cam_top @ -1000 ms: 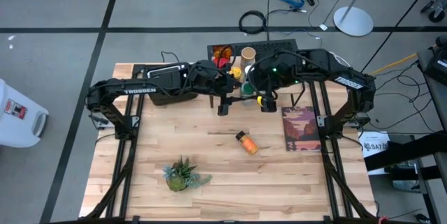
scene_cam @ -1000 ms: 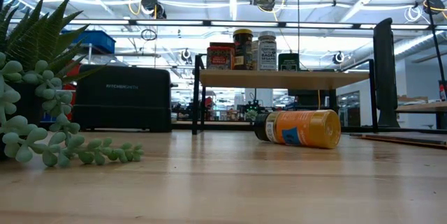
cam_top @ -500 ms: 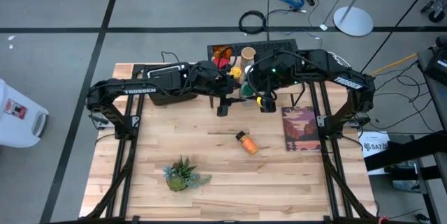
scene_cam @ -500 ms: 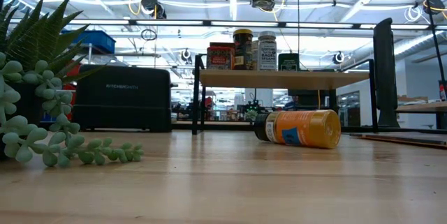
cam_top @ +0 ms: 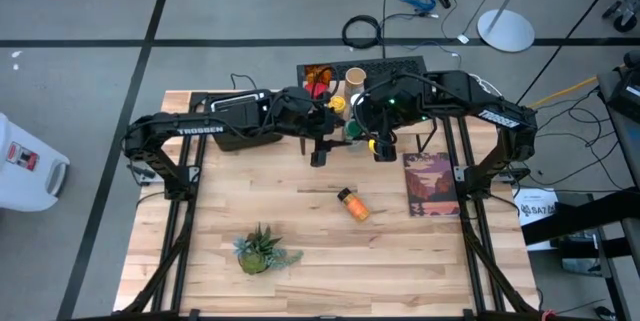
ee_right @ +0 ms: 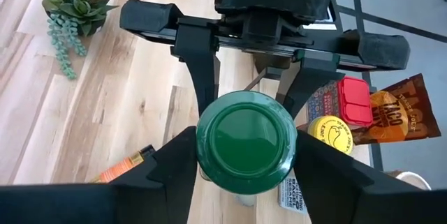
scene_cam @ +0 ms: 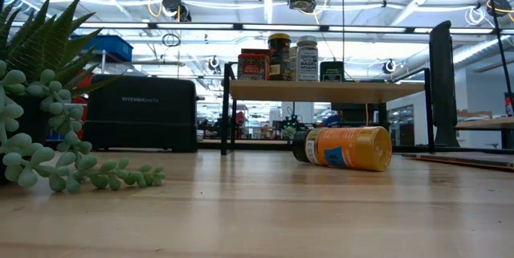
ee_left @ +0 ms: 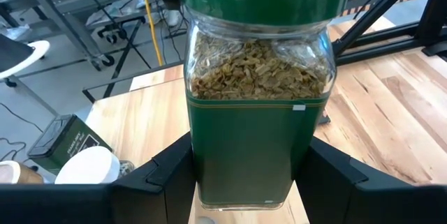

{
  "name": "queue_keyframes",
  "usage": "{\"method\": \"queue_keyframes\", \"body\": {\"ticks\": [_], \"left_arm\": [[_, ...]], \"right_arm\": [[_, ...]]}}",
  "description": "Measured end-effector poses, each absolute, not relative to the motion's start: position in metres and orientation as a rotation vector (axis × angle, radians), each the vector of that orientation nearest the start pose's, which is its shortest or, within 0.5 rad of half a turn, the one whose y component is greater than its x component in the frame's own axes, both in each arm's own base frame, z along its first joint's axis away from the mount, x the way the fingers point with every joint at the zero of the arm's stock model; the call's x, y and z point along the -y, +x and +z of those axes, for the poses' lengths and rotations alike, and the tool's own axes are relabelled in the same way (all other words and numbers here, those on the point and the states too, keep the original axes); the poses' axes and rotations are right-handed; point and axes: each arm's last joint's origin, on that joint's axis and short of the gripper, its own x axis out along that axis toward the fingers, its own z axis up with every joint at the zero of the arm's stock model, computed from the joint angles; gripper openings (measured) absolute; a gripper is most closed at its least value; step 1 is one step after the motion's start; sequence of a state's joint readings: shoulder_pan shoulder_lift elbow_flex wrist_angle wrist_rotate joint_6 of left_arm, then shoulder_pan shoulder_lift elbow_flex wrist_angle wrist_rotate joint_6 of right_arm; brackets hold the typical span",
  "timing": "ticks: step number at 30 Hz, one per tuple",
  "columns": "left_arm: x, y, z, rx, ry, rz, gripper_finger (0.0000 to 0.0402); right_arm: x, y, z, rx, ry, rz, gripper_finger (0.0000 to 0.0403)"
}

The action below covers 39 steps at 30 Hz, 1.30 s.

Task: Shelf spices
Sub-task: Put the green seasoning bottle on the shelf

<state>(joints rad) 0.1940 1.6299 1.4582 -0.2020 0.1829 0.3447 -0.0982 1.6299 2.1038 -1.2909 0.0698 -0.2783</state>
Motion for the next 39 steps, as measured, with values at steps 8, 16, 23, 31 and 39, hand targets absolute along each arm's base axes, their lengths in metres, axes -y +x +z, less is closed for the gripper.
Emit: {"method": "queue_keyframes", "body": {"ticks": [8, 16, 23, 31, 39], "left_arm": [[-0.0662, 0.3709, 0.349, -0.365, 0.269, -0.057, 0.0203], [-0.065, 0.3712, 0.3491, -0.363, 0.272, -0.062, 0.0203], [-0.0649, 0.3712, 0.3491, -0.362, 0.275, -0.064, 0.0203], [-0.0637, 0.3714, 0.3491, -0.361, 0.276, -0.074, 0.0203], [-0.0594, 0.3721, 0.3492, -0.359, 0.282, -0.082, 0.0203]], "right_arm": [[0.0302, 0.2908, 0.4618, -0.831, -0.242, -0.026, 0.0199], [0.0301, 0.291, 0.4622, -0.826, -0.237, -0.025, 0.0208], [0.03, 0.2911, 0.4622, -0.824, -0.233, -0.023, 0.0219], [0.0285, 0.2912, 0.4624, -0.813, -0.201, 0.028, 0.0221], [0.0282, 0.2942, 0.4603, -0.818, -0.192, 0.04, 0.0222]]}}
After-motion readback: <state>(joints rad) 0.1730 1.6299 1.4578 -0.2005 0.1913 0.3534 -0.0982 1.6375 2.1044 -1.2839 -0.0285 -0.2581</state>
